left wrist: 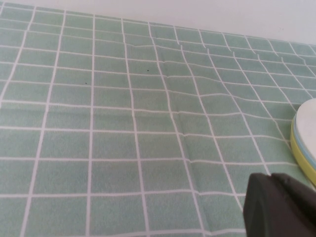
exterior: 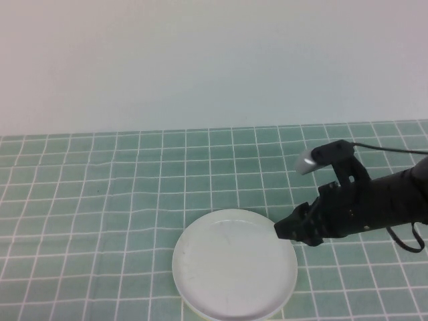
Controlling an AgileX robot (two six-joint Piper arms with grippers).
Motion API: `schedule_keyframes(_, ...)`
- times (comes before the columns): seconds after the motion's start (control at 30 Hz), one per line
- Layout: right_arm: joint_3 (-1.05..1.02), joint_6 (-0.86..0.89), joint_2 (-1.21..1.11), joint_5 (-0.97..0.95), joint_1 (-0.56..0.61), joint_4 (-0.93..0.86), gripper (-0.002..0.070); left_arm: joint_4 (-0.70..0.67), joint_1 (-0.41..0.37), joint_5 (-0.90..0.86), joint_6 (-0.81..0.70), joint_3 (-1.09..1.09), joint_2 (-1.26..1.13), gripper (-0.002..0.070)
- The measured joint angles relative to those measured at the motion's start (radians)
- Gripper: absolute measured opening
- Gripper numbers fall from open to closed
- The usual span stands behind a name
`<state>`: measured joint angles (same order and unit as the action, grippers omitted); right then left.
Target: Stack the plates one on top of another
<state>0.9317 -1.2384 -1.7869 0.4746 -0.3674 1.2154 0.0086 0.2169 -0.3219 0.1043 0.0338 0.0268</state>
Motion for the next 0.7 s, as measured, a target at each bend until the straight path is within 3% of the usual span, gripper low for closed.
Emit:
schedule_keyframes(0.07,0.0,-0.001,0.031,0.016,0.0,-0.027,0.0323,0.0,0.0,0.0,0.0,0.0,0.0,0.0)
schedule_keyframes(0.13,0.0,-0.003,0.067,0.036,0.0,-0.07,0.0239,0.0,0.0,0.0,0.0,0.0,0.0,0.0)
schedule_keyframes(0.2,0.0,0.012,0.117,0.048,0.0,-0.121,0.0111,0.0,0.0,0.0,0.0,0.0,0.0,0.0)
schedule_keyframes(0.3,0.0,0.056,0.204,0.033,0.0,-0.168,0.0041,0.0,0.0,0.0,0.0,0.0,0.0,0.0)
schedule_keyframes(0.7,0.0,0.081,0.645,-0.2,0.0,-0.144,0.0,0.0,0.0,0.0,0.0,0.0,0.0,0.0)
